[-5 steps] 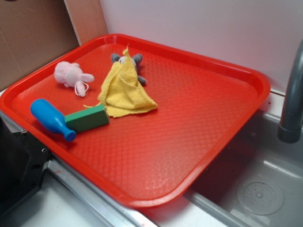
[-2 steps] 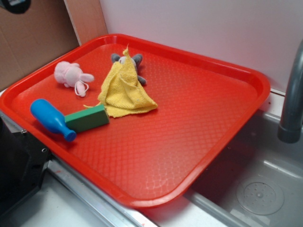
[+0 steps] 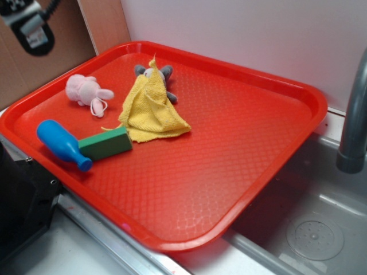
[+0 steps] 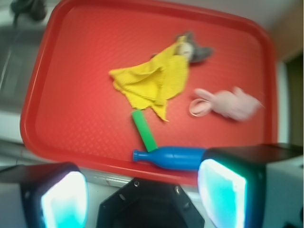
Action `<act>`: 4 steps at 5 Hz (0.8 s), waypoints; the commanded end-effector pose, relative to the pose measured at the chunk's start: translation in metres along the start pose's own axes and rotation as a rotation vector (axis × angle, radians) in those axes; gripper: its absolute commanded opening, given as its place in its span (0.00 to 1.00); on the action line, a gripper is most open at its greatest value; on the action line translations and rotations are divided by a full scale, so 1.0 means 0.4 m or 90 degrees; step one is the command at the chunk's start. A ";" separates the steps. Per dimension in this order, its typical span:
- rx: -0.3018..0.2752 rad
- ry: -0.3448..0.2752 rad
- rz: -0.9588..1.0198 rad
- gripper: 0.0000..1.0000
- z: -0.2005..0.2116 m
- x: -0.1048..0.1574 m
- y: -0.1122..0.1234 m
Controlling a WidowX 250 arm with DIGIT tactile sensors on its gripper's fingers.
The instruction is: Grab the green block.
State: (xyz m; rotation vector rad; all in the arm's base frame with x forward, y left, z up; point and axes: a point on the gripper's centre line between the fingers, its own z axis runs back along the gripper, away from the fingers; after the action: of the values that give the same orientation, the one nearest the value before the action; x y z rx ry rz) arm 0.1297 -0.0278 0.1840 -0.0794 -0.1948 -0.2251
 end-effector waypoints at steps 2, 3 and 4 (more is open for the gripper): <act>0.002 0.040 -0.047 1.00 -0.221 0.042 0.034; 0.023 0.066 -0.062 1.00 -0.278 0.041 0.031; 0.033 0.088 -0.073 1.00 -0.333 0.034 0.036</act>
State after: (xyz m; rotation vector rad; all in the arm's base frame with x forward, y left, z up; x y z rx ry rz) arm 0.1676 -0.0267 0.0508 0.0034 -0.0401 -0.3173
